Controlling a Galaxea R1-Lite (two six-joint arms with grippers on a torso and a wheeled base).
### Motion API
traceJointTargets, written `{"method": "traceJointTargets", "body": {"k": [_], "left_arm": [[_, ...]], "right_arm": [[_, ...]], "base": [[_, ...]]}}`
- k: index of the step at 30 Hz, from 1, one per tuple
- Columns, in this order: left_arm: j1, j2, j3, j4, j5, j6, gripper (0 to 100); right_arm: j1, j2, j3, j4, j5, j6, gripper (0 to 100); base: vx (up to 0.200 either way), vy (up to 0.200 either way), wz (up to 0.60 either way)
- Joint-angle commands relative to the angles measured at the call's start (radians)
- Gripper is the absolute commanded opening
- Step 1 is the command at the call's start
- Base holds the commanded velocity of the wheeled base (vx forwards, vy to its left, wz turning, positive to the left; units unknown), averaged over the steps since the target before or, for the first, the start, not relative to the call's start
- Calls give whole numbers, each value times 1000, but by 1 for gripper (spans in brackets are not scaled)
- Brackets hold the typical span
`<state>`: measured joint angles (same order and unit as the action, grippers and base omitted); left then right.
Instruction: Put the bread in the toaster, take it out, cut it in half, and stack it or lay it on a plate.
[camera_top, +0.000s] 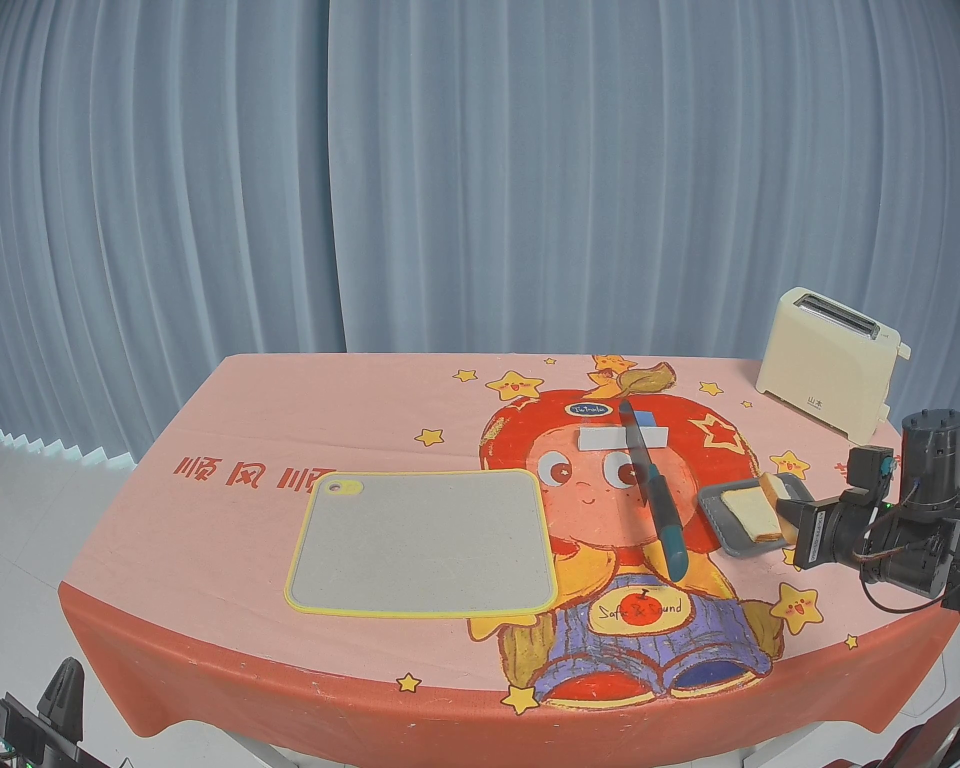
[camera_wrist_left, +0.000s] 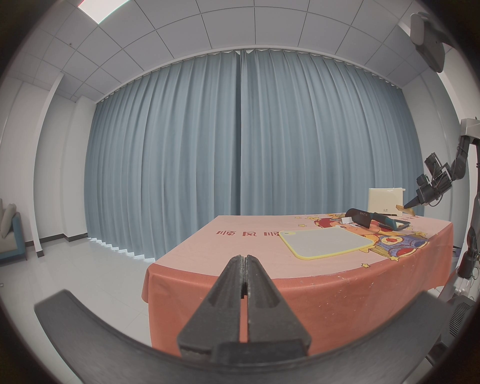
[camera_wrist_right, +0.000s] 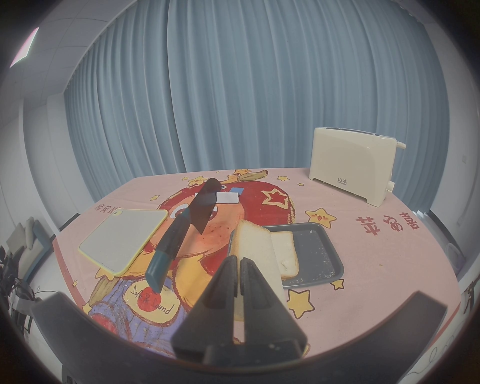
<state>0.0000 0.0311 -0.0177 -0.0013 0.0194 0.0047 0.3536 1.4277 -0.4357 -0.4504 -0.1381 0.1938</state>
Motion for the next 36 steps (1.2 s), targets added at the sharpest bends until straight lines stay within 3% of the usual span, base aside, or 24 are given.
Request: {"method": "traceJointTargets", "body": {"k": [1, 5, 11, 14, 36], "left_arm": [[2, 1, 18, 0, 1, 0, 0], [0, 1, 18, 0, -1, 0, 0], [2, 1, 18, 0, 1, 0, 0], [2, 0, 18, 0, -1, 0, 0], [2, 1, 18, 0, -1, 0, 0]], "right_arm": [[-1, 0, -6, -1, 0, -1, 0], [1, 5, -32, -1, 0, -7, 0], [-7, 40, -124, 1, -3, -79, 0], [-27, 63, -175, 10, -6, -85, 0], [-48, 89, -129, -1, -5, -85, 0]], "base": [[0, 0, 0], [0, 0, 0], [0, 0, 0], [0, 0, 0], [0, 0, 0]]}}
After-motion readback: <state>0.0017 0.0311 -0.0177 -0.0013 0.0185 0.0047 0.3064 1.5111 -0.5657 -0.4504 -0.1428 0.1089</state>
